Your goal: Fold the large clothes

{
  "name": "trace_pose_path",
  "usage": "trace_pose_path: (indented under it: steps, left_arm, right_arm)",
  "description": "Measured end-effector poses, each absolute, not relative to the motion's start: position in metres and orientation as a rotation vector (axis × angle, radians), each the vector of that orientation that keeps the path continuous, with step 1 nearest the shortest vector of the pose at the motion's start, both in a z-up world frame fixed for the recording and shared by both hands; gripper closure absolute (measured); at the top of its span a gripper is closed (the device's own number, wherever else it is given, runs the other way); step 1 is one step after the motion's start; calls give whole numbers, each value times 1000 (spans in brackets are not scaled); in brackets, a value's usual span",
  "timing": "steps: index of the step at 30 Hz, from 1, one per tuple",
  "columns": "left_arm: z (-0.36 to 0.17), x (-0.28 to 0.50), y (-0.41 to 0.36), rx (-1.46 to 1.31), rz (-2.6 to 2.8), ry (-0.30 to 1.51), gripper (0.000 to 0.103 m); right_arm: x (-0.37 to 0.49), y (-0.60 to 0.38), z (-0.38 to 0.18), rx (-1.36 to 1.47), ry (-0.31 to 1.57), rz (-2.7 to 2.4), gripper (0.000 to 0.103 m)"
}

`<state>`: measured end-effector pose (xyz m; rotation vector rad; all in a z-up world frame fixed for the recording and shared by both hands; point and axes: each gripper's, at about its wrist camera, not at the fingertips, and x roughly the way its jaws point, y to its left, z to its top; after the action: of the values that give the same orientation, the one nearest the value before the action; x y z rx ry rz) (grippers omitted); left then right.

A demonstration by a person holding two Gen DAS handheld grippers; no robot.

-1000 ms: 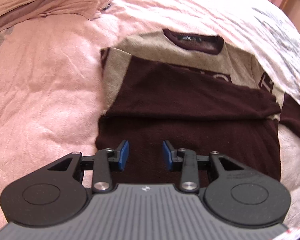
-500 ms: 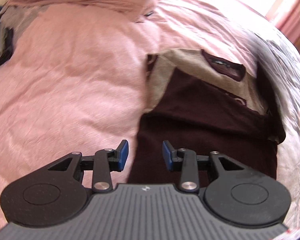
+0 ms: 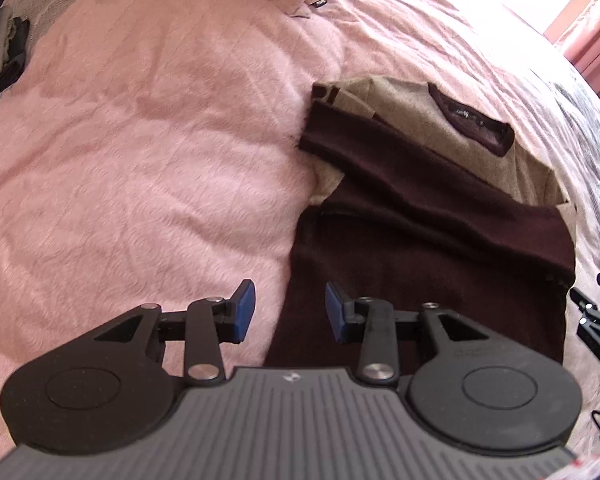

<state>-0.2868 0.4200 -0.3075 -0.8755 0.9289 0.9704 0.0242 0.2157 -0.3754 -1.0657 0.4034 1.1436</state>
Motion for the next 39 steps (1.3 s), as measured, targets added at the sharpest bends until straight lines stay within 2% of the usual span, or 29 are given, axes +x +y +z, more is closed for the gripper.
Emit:
trace_pose_path:
  steps: [1, 2, 3, 6, 9, 13, 14, 15, 17, 21, 24, 25, 26, 34, 37, 38, 39]
  left_arm:
    - [-308, -283, 424, -880, 968, 920, 70]
    - [-308, -278, 428, -882, 964, 912, 70]
    - [-309, -274, 432, -883, 962, 904, 70]
    - [-312, -260, 447, -901, 957, 875, 69]
    - [-321, -247, 461, -951, 968, 838, 59]
    - [-336, -242, 481, -1077, 1003, 764, 58]
    - [-339, -243, 486, -1119, 1015, 740, 58]
    - [-342, -245, 490, -1151, 1022, 722, 58]
    - [-346, -246, 496, -1175, 1036, 715, 58]
    - [-346, -246, 500, -1153, 1030, 719, 58]
    - [-347, -247, 501, -1155, 1025, 709, 58]
    - [-347, -247, 501, -1156, 1026, 711, 58]
    - [-348, -248, 501, -1159, 1029, 710, 58]
    - [-368, -253, 513, -1292, 1059, 615, 58]
    - [-373, -250, 517, -1310, 1058, 598, 74]
    - [-373, -248, 518, -1295, 1048, 607, 95]
    - [-371, -246, 517, -1265, 1035, 624, 101]
  right_arm:
    - [24, 220, -378, -1083, 364, 1173, 63]
    - [24, 221, -380, -1106, 329, 1185, 89]
    - [25, 223, -382, -1136, 304, 1189, 103]
    - [42, 215, -381, -1109, 288, 1140, 103]
    - [63, 209, -391, -1119, 424, 1094, 103]
    - [64, 206, -383, -1061, 465, 1091, 103]
    - [63, 205, -378, -1018, 487, 1097, 98]
    - [59, 204, -373, -987, 489, 1109, 78]
    - [46, 200, -371, -995, 412, 1132, 61]
    - [31, 207, -380, -1068, 334, 1184, 63]
    - [28, 216, -386, -1104, 267, 1203, 75]
    - [28, 217, -387, -1104, 260, 1216, 81]
    - [29, 219, -388, -1113, 259, 1235, 102]
    - [43, 216, -388, -1115, 291, 1228, 103]
    - [48, 217, -386, -1106, 310, 1223, 103]
    - [49, 216, -386, -1102, 313, 1222, 103]
    - [51, 215, -386, -1099, 320, 1218, 103]
